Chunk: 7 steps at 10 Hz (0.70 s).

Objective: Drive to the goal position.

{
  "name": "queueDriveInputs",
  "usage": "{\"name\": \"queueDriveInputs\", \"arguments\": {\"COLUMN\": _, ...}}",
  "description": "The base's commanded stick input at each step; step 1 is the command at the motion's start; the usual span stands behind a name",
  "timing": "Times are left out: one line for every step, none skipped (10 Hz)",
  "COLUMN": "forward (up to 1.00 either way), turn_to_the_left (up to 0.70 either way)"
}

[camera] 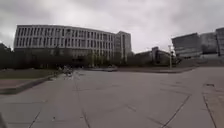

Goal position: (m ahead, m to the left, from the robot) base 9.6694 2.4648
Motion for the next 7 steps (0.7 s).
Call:
{"name": "queueDriveInputs", "arguments": {"forward": 0.70, "turn_to_the_left": 0.00}}
{"name": "queueDriveInputs", "arguments": {"forward": 0.70, "turn_to_the_left": 0.00}}
{"name": "queueDriveInputs", "arguments": {"forward": 0.70, "turn_to_the_left": 0.00}}
{"name": "queueDriveInputs", "arguments": {"forward": 0.70, "turn_to_the_left": 0.00}}
{"name": "queueDriveInputs", "arguments": {"forward": 0.70, "turn_to_the_left": 0.00}}
{"name": "queueDriveInputs", "arguments": {"forward": 0.70, "turn_to_the_left": 0.00}}
{"name": "queueDriveInputs", "arguments": {"forward": 0.70, "turn_to_the_left": 0.00}}
